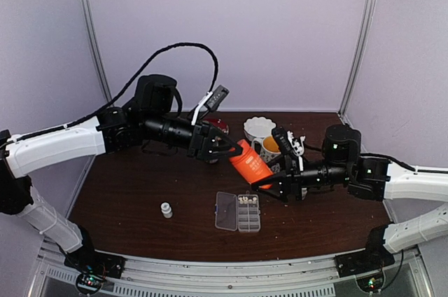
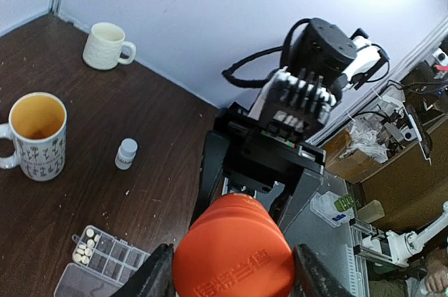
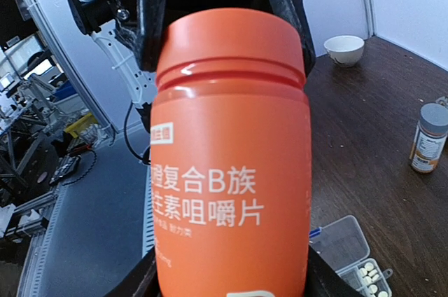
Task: Sort the pills into containers
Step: Screw the lid of the pill bottle onto the pill bottle.
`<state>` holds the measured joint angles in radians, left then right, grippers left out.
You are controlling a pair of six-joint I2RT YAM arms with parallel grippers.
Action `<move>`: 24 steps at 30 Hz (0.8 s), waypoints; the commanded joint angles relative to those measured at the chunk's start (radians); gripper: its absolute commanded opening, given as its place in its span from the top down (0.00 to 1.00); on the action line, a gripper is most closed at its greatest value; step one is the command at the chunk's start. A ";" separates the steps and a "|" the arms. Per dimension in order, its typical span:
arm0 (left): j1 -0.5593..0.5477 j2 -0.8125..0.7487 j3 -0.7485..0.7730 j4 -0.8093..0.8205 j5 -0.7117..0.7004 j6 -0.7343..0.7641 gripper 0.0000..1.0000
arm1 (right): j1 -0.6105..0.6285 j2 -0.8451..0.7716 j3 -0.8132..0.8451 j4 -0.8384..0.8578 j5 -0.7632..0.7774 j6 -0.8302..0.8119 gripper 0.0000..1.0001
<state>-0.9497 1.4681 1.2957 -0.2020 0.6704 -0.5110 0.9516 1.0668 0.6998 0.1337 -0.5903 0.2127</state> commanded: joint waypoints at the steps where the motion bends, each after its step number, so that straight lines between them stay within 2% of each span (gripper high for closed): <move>1: -0.068 -0.023 -0.091 0.167 0.123 0.104 0.77 | -0.005 0.015 0.072 0.366 -0.135 0.101 1.00; 3: -0.065 -0.034 -0.097 0.177 0.080 0.169 0.74 | -0.005 0.017 0.084 0.353 -0.141 0.103 1.00; 5: -0.066 -0.018 -0.078 0.168 0.167 0.288 0.75 | -0.009 0.014 0.091 0.330 -0.138 0.095 1.00; 14: -0.064 0.079 0.160 -0.329 0.218 0.911 0.74 | -0.018 -0.012 0.110 0.239 -0.159 0.086 1.00; 18: -0.063 0.102 0.217 -0.476 0.143 1.107 0.75 | -0.024 -0.015 0.125 0.175 -0.193 0.064 1.00; 24: -0.061 0.135 0.303 -0.612 0.005 1.307 0.77 | -0.034 0.007 0.163 0.079 -0.280 0.035 1.00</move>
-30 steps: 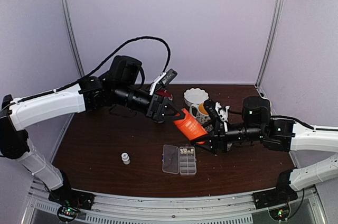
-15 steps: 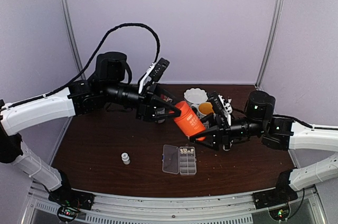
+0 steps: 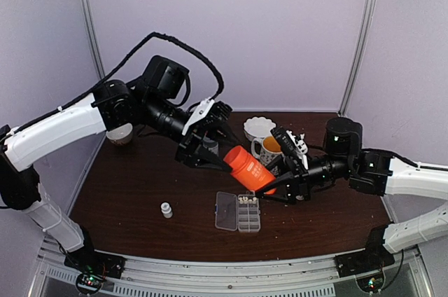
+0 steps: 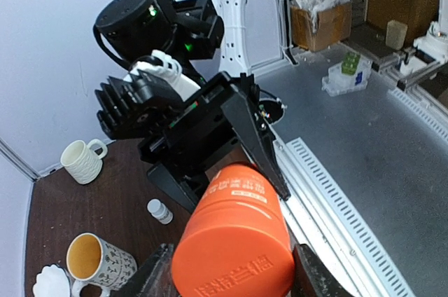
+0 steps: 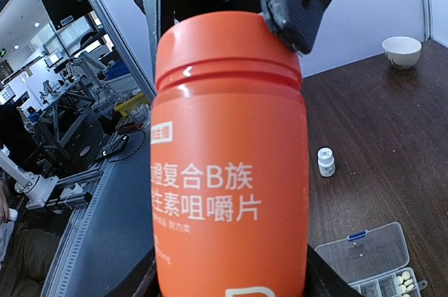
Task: Sort the pills into containers
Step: Screw the lid of the pill bottle onto the pill bottle.
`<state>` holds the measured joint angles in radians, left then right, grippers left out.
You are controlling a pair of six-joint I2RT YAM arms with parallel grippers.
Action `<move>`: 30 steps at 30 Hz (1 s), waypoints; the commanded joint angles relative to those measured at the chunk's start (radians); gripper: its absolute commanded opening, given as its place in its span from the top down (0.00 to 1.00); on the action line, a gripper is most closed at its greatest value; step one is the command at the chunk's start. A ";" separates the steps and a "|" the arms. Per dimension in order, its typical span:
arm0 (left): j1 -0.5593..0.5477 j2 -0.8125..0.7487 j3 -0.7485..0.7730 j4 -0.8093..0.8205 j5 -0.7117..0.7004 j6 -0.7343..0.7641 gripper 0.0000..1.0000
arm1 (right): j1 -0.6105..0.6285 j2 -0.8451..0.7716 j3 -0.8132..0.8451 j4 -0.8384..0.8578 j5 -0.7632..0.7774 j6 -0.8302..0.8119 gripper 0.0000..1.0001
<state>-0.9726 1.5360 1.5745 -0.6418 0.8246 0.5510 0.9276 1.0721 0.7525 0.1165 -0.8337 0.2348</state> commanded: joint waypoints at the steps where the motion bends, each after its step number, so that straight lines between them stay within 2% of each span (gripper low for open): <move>1: -0.038 0.073 0.039 -0.194 -0.163 0.281 0.77 | -0.012 0.006 0.115 0.083 -0.051 0.012 1.00; 5: -0.037 0.088 0.084 -0.205 -0.268 0.339 0.73 | -0.014 0.024 0.128 0.044 -0.070 0.000 1.00; 8: -0.038 0.084 0.087 -0.120 -0.374 0.291 0.59 | -0.015 0.022 0.138 -0.048 -0.017 -0.072 1.00; 10: -0.035 0.057 0.056 -0.050 -0.397 0.252 0.48 | -0.015 0.011 0.138 -0.102 0.027 -0.120 1.00; 11: -0.030 0.031 0.021 0.007 -0.407 0.216 0.32 | -0.016 0.006 0.140 -0.141 0.047 -0.146 1.00; 12: -0.028 0.000 -0.030 0.075 -0.427 0.180 0.06 | -0.018 0.002 0.142 -0.174 0.068 -0.169 1.00; 13: -0.029 -0.035 -0.080 0.145 -0.456 0.144 0.03 | -0.020 -0.002 0.144 -0.207 0.086 -0.196 1.00; 15: -0.028 -0.103 -0.160 0.223 -0.487 0.112 0.03 | -0.028 -0.006 0.147 -0.262 0.111 -0.221 1.00; 19: -0.022 -0.198 -0.239 0.302 -0.582 -0.081 0.02 | -0.035 -0.031 0.137 -0.306 0.164 -0.296 1.00; 24: -0.023 -0.216 -0.189 0.209 -0.697 -0.363 0.03 | -0.034 -0.086 0.098 -0.277 0.266 -0.359 1.00; 30: -0.018 -0.231 -0.148 0.154 -0.594 -0.699 0.02 | -0.032 -0.137 0.062 -0.220 0.410 -0.440 1.00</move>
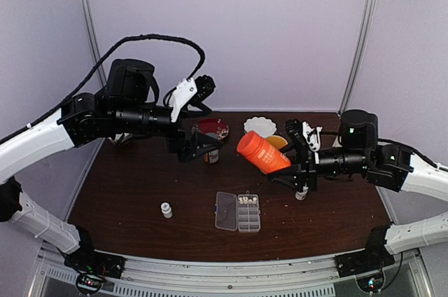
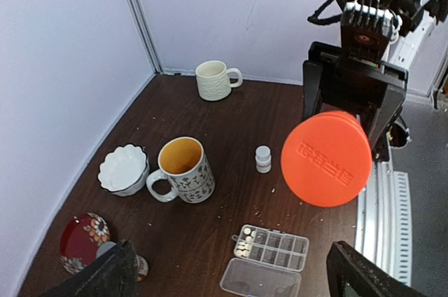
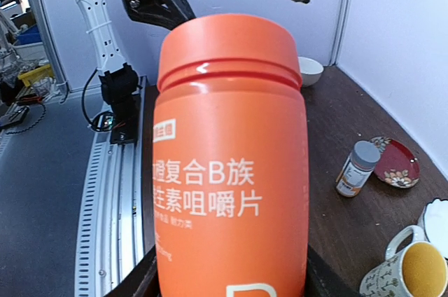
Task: Sort the pills into containers
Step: Screw the lid of the pill bottle onto the pill bottle.
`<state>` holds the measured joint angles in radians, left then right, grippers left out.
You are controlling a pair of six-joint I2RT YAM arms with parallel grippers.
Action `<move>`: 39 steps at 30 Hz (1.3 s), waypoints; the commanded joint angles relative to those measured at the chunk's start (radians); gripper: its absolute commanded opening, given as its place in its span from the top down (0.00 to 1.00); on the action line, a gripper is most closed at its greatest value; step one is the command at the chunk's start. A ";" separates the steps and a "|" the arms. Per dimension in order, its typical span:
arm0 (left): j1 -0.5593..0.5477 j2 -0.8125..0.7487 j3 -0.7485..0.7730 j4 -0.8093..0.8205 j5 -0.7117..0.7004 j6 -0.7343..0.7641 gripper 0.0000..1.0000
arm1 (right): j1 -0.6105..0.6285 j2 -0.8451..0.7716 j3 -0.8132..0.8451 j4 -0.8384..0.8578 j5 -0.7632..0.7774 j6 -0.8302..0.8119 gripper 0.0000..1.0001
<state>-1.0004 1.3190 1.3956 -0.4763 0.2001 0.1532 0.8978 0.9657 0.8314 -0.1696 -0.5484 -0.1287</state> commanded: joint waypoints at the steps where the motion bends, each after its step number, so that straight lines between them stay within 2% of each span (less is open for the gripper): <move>1: 0.022 -0.019 0.025 -0.012 0.017 -0.376 0.03 | -0.002 -0.030 -0.017 0.074 0.142 -0.083 1.00; 2: 0.047 -0.029 0.005 0.000 0.028 -0.468 0.02 | -0.002 -0.027 -0.016 0.077 0.148 -0.089 1.00; 6: 0.145 -0.048 -0.104 0.189 0.287 -0.748 0.02 | 0.003 -0.004 -0.007 0.098 0.153 -0.091 1.00; 13: 0.145 -0.006 -0.109 0.227 0.422 -0.931 0.02 | 0.060 0.042 0.020 0.110 0.238 -0.147 1.00; 16: 0.140 -0.011 -0.129 0.257 0.444 -0.960 0.03 | 0.068 0.072 0.045 0.099 0.239 -0.157 1.00; 25: 0.115 0.045 -0.094 0.156 0.392 -0.976 0.02 | 0.106 0.134 0.095 0.097 0.235 -0.174 1.00; 39: 0.086 0.082 -0.065 0.138 0.388 -0.997 0.07 | 0.119 0.182 0.141 0.051 0.254 -0.195 1.00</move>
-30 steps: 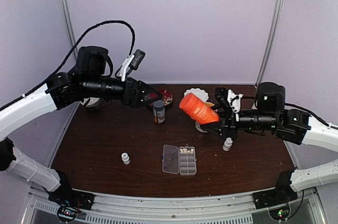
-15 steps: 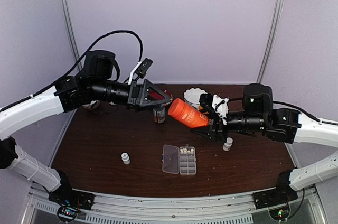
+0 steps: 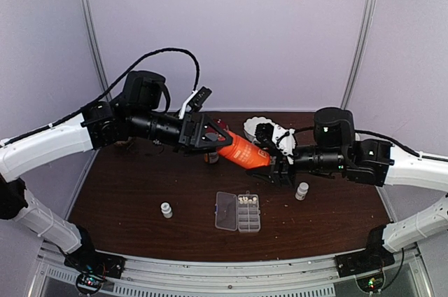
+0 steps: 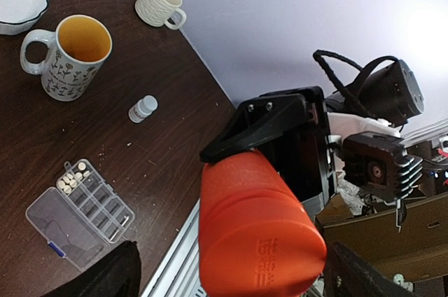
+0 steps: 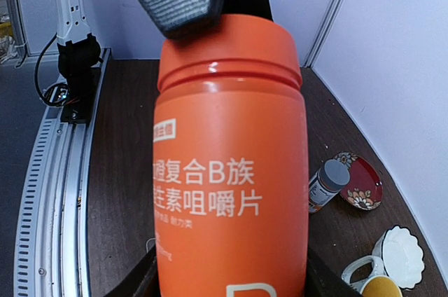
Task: Sort the pills into containers
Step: Screw the lid of the pill bottle onto the pill bottle.
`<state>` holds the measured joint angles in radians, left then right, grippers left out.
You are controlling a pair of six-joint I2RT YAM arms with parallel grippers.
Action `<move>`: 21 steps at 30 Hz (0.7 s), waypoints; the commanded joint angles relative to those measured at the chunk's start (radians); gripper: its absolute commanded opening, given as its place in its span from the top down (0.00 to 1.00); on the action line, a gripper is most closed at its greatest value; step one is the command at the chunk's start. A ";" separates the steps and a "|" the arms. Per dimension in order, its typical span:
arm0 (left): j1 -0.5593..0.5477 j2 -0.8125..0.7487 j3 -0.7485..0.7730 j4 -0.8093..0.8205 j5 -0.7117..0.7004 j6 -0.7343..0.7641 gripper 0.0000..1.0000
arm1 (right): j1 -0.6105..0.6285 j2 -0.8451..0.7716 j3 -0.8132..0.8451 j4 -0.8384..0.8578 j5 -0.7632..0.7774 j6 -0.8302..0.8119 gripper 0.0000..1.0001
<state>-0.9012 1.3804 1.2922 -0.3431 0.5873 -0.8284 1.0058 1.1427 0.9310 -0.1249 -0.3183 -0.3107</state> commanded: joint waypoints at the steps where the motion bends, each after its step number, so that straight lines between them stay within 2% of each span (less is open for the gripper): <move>1: -0.015 0.023 0.038 0.003 0.002 -0.018 0.08 | 0.011 0.007 0.044 0.005 0.026 -0.014 1.00; 7: -0.017 0.024 0.039 -0.008 -0.006 -0.021 0.17 | 0.014 0.014 0.052 -0.021 0.034 -0.023 1.00; 14: -0.017 0.024 0.041 -0.012 -0.006 -0.024 0.11 | 0.023 0.018 0.052 -0.057 0.062 -0.032 1.00; 21: -0.018 0.026 0.034 -0.011 0.003 -0.026 0.19 | 0.028 0.036 0.067 -0.074 0.094 -0.028 1.00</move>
<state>-0.9146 1.4025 1.3033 -0.3717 0.5838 -0.8539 1.0264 1.1679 0.9516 -0.1967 -0.2657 -0.3355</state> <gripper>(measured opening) 0.826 0.552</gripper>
